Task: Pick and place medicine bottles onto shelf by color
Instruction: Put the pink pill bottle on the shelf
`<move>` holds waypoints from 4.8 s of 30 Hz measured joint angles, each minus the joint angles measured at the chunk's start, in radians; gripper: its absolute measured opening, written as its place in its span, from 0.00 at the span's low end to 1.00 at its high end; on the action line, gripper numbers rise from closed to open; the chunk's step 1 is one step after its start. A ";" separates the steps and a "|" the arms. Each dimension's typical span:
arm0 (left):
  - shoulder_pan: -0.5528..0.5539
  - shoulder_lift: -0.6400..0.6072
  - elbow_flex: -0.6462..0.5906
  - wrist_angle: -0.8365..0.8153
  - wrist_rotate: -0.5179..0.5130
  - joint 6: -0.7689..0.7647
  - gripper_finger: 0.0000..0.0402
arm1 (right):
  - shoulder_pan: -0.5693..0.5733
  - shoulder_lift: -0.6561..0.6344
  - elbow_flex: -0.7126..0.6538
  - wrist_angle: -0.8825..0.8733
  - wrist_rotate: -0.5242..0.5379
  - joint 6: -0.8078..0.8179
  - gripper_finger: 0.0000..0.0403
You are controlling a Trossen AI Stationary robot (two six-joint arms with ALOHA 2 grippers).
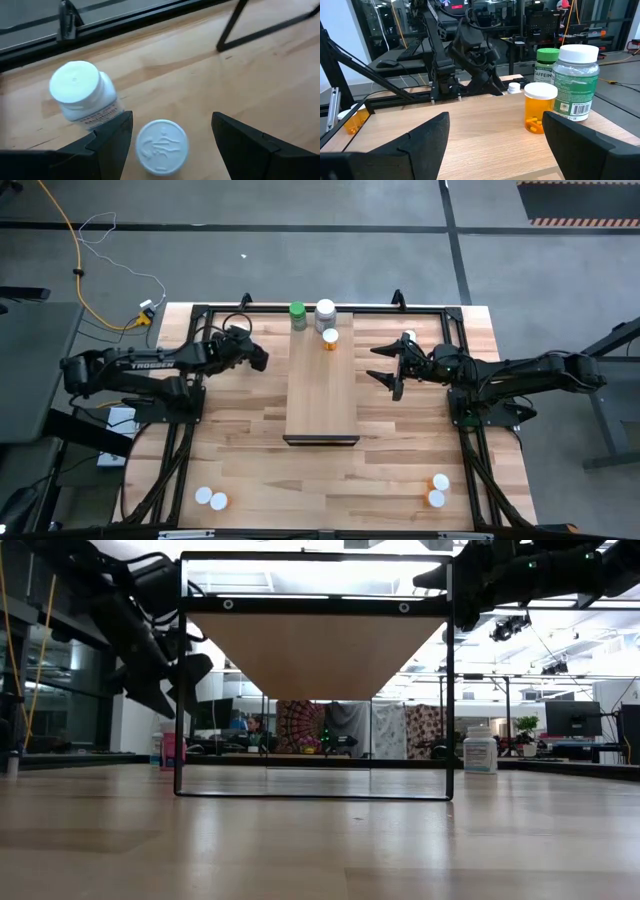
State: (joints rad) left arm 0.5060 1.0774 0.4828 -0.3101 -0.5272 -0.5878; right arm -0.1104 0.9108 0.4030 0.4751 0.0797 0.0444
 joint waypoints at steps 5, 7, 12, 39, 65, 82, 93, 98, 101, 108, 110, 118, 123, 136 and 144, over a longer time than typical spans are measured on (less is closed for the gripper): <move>0.021 0.018 0.000 -0.040 0.012 -0.017 0.65 | 0.000 0.000 0.000 0.000 0.000 0.000 0.77; 0.029 0.031 0.000 -0.045 0.025 -0.026 0.65 | 0.000 0.000 0.000 0.000 0.000 0.000 0.77; 0.038 0.060 0.000 -0.019 0.070 -0.029 0.65 | 0.000 0.000 0.000 0.000 0.000 0.000 0.77; 0.038 0.105 0.000 0.001 0.097 0.023 0.44 | 0.000 0.000 0.000 0.000 0.001 0.000 0.77; -0.332 -0.277 0.110 -0.033 -0.127 0.154 0.42 | 0.000 0.000 0.000 -0.007 0.001 0.003 0.77; -0.258 0.065 0.474 -0.047 0.098 0.409 0.42 | 0.000 0.000 0.000 -0.007 0.001 0.026 0.77; -0.151 0.338 0.679 -0.112 0.358 0.488 0.42 | 0.000 0.000 0.000 -0.008 0.000 0.024 0.77; -0.126 0.378 0.703 -0.129 0.355 0.496 0.44 | 0.000 0.000 0.000 -0.007 0.000 0.023 0.77; -0.110 0.382 0.704 -0.134 0.351 0.498 0.45 | 0.000 0.000 0.000 -0.007 0.000 0.023 0.77; -0.081 0.382 0.704 -0.143 0.350 0.506 0.46 | 0.000 0.000 0.000 -0.007 0.000 0.023 0.77; -0.079 0.382 0.704 -0.143 0.350 0.514 0.46 | 0.000 0.000 0.000 -0.007 0.000 0.023 0.77; -0.084 0.382 0.704 -0.140 0.338 0.540 0.46 | 0.000 0.000 0.000 -0.007 0.000 0.023 0.77; -0.084 0.382 0.704 -0.138 0.337 0.540 0.46 | 0.000 0.000 0.000 -0.007 0.000 0.023 0.77; -0.084 0.382 0.704 -0.137 0.362 0.540 0.59 | 0.000 0.000 0.000 -0.007 0.000 0.022 0.77; -0.078 0.368 0.703 -0.138 0.358 0.547 0.68 | 0.000 0.000 0.000 -0.007 0.000 0.023 0.77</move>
State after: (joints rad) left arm 0.4280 1.4458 1.1862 -0.4484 -0.1693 -0.0405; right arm -0.1108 0.9108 0.4034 0.4683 0.0800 0.0669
